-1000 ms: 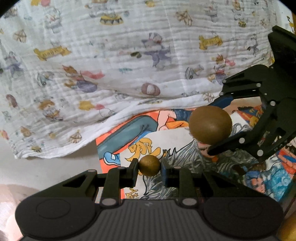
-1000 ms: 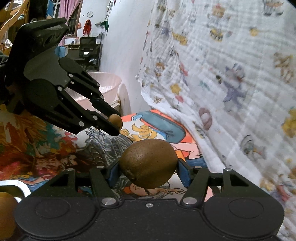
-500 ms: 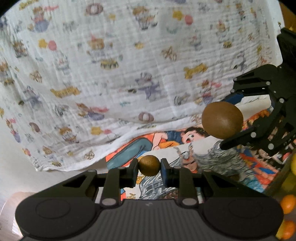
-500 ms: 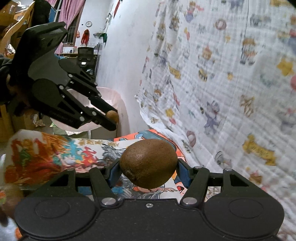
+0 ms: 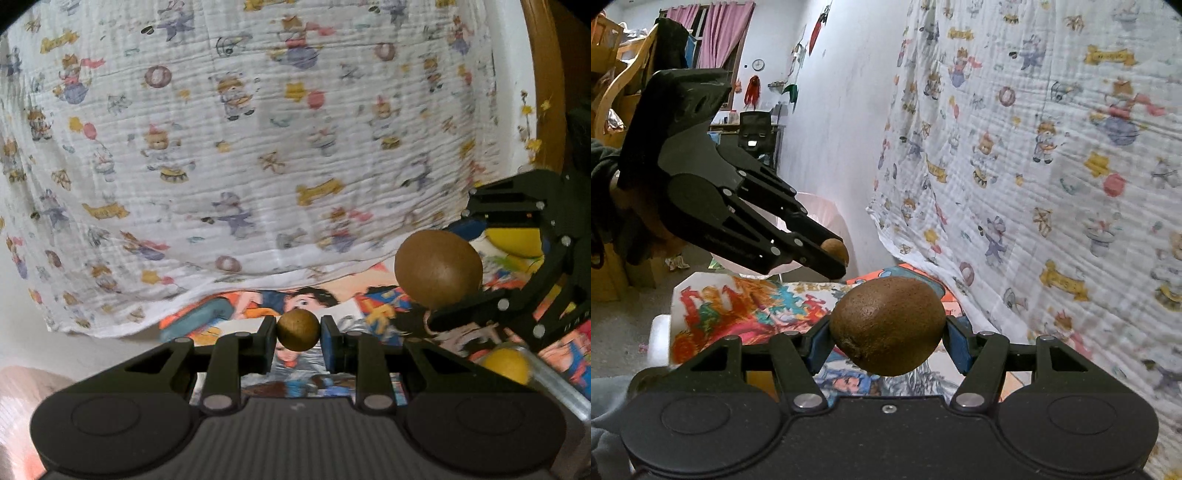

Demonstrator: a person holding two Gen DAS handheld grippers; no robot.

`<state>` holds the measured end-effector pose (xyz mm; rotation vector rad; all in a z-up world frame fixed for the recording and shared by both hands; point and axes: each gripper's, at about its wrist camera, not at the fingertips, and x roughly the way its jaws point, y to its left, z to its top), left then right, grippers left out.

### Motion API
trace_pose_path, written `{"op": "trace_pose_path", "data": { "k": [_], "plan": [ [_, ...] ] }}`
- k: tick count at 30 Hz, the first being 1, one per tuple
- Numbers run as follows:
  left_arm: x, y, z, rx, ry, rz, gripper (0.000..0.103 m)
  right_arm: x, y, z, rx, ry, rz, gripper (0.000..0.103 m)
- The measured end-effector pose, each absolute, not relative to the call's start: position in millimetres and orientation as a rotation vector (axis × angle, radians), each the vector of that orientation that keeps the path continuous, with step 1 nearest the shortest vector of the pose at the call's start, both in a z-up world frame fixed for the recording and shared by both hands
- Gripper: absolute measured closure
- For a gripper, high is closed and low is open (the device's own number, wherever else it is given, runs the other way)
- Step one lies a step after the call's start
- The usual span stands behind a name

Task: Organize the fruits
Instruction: 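Carry both kiwis over the grey tray with both tools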

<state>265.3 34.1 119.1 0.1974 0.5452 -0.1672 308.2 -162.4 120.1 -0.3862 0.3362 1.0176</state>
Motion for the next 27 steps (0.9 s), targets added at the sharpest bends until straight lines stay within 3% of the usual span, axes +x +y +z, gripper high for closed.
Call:
{"op": "trace_pose_path", "data": {
  "k": [14, 27],
  "plan": [
    [211, -13, 97, 0.102, 0.594, -0.298, 0.076, 237, -216, 110, -0.351, 0.342, 0.990, 0.039],
    [164, -65, 64, 0.077, 0.598, -0.370, 0.076, 183, -268, 54, -0.314, 0.427, 0.833, 0.038]
  ]
}}
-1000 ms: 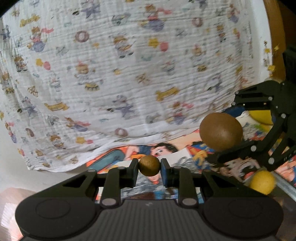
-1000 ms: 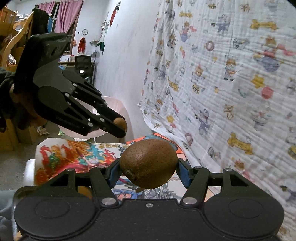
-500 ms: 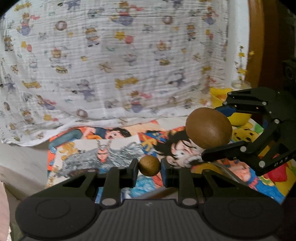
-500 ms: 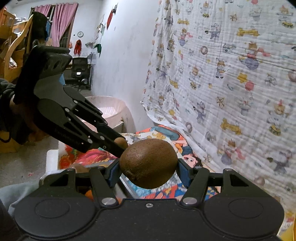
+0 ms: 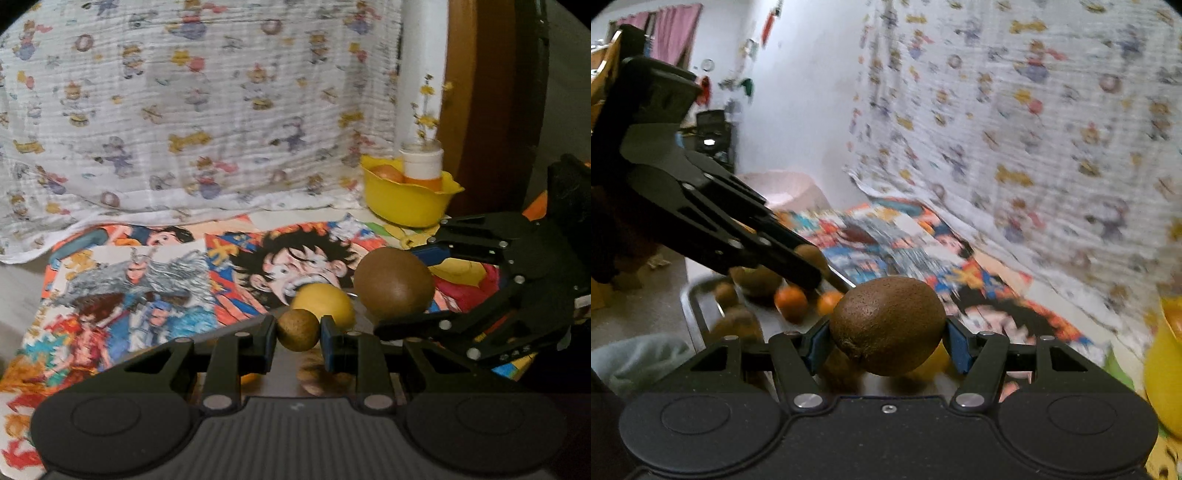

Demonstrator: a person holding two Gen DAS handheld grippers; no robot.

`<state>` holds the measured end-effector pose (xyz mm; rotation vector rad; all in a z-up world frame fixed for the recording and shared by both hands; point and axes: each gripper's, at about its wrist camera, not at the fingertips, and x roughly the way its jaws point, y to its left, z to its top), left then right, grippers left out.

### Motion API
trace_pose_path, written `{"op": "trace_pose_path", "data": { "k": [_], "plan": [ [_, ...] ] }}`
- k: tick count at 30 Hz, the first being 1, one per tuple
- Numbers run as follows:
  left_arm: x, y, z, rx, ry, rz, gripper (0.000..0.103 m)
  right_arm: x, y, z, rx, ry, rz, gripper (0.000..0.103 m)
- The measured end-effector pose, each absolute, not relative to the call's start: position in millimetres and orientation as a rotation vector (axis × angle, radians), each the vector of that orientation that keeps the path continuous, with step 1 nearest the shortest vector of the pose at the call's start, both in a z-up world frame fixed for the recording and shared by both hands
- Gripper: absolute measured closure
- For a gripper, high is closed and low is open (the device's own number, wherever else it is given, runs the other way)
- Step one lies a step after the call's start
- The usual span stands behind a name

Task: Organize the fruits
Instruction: 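Carry both kiwis over the grey tray with both tools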

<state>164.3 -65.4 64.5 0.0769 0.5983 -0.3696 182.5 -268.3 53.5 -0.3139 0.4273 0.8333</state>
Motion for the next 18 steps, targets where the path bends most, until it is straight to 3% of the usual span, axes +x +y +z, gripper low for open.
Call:
{"op": "trace_pose_path", "data": {
  "k": [18],
  "plan": [
    [157, -79, 42, 0.176, 0.741, -0.386, 0.075, 159, -290, 27, -0.382, 0.491, 0.849, 0.038]
  ]
}}
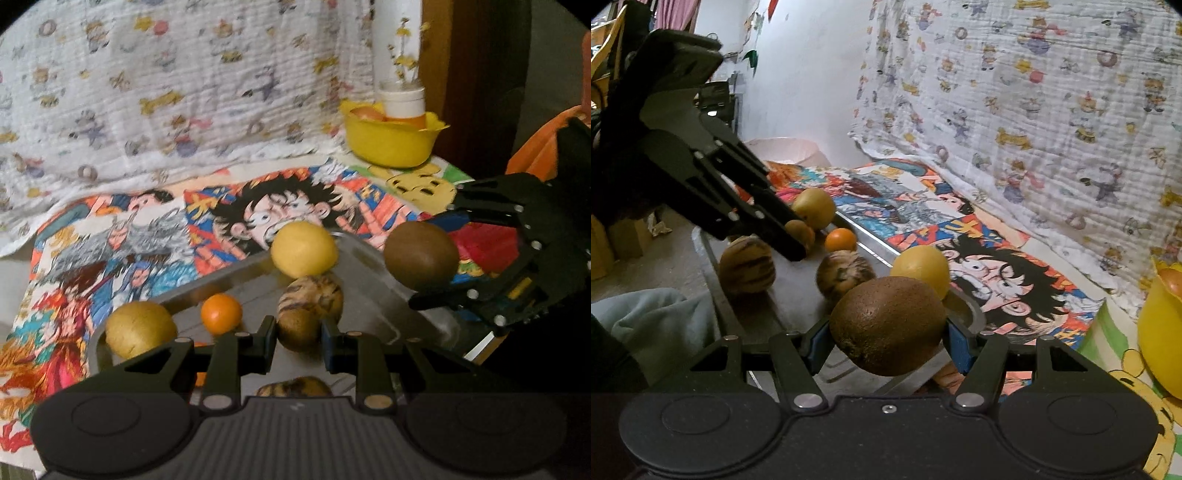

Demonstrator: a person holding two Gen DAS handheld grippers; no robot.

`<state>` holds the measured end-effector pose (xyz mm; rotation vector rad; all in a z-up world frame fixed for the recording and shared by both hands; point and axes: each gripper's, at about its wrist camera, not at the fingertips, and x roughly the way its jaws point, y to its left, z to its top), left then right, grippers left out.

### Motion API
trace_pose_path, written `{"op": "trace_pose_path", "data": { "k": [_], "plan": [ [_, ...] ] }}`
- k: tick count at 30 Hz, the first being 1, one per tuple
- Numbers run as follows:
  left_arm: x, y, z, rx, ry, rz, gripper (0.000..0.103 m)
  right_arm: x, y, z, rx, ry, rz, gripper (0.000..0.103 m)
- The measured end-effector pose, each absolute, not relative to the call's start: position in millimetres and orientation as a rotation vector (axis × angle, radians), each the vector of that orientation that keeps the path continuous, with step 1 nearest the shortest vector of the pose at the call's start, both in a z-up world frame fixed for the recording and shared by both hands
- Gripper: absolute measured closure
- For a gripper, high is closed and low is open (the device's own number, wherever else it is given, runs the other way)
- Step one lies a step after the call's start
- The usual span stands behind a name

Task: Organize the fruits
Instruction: 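Carry both kiwis over the grey tray with both tools, then lower the kiwis onto the tray and open both tools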

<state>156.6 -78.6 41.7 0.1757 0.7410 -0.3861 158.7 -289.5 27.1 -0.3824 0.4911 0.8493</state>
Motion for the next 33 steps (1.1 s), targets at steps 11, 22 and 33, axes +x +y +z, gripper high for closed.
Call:
{"op": "trace_pose_path", "data": {
  "k": [11, 22, 33],
  "plan": [
    [172, -70, 32, 0.174, 0.820, -0.349, 0.075, 156, -275, 19, -0.369, 0.518, 0.899, 0.038],
    [181, -61, 24, 0.127, 0.856, -0.342, 0.075, 156, -262, 10, -0.363, 0.538, 0.879, 0.038],
    [179, -64, 24, 0.137, 0.835, -0.336, 0.074, 156, -259, 1, -0.320, 0.574, 0.824, 0.038]
  ]
}}
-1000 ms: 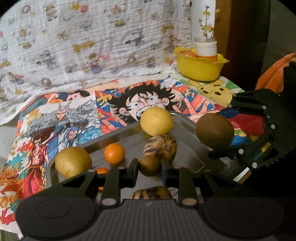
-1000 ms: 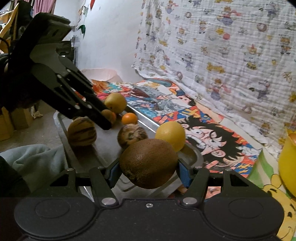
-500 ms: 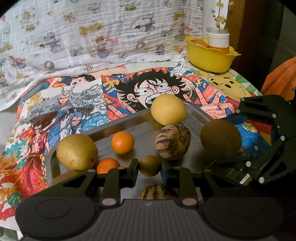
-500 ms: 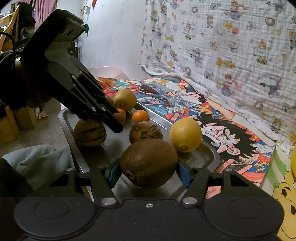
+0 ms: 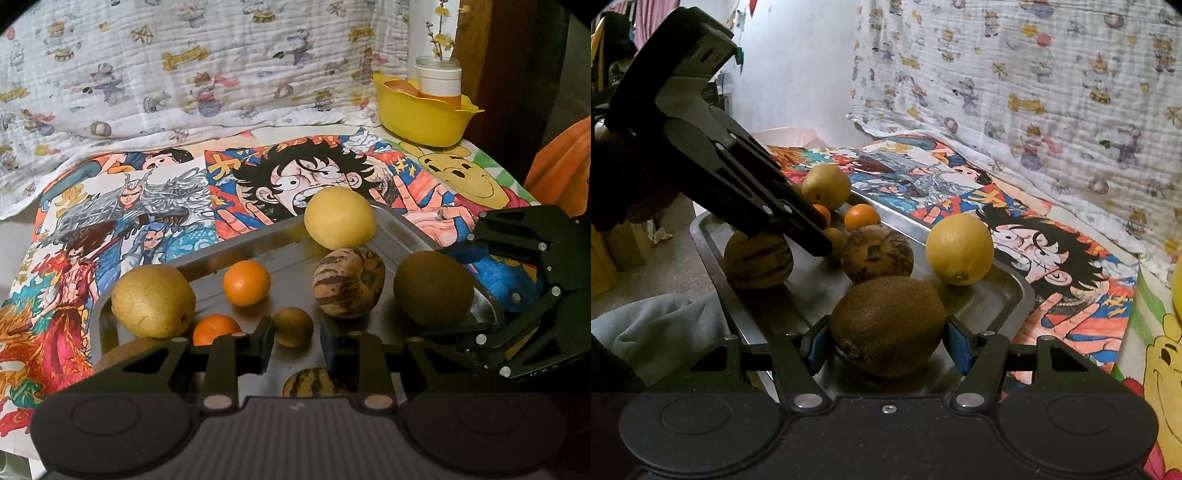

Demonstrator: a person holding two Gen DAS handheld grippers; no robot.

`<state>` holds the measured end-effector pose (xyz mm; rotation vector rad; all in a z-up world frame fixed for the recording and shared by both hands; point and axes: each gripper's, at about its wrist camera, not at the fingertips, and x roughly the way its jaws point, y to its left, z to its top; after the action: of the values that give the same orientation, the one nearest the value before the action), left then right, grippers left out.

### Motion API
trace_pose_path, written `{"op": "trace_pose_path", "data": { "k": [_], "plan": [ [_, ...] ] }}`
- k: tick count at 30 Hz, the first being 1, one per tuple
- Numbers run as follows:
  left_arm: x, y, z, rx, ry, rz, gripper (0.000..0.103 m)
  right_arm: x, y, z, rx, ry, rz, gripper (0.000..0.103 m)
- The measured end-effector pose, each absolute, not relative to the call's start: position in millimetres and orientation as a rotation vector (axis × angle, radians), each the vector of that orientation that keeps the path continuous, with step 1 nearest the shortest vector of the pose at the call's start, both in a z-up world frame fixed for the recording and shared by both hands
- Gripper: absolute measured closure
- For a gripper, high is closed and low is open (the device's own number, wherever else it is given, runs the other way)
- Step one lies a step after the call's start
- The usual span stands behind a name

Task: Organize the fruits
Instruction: 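Lower the kiwis onto the tray and open both tools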

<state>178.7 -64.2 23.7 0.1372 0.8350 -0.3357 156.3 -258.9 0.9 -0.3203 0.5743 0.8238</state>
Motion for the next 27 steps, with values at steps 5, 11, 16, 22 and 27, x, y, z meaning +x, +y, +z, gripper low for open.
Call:
{"op": "trace_pose_path", "data": {
  "k": [5, 11, 16, 22, 27],
  "plan": [
    [179, -64, 24, 0.137, 0.833, -0.332, 0.072, 156, -259, 1, -0.313, 0.575, 0.815, 0.038],
    [175, -61, 25, 0.120, 0.815, -0.309, 0.053, 156, -260, 0, -0.298, 0.570, 0.801, 0.037],
    [167, -58, 29, 0.123, 0.782, -0.303, 0.043, 151, -259, 3, -0.277, 0.538, 0.792, 0.030],
    [157, -54, 38, 0.122, 0.735, -0.274, 0.030, 148, -258, 5, -0.274, 0.522, 0.782, 0.026],
    [148, -46, 45, 0.093, 0.696, -0.236, 0.017, 143, -259, 9, -0.246, 0.501, 0.765, 0.021]
  ]
}}
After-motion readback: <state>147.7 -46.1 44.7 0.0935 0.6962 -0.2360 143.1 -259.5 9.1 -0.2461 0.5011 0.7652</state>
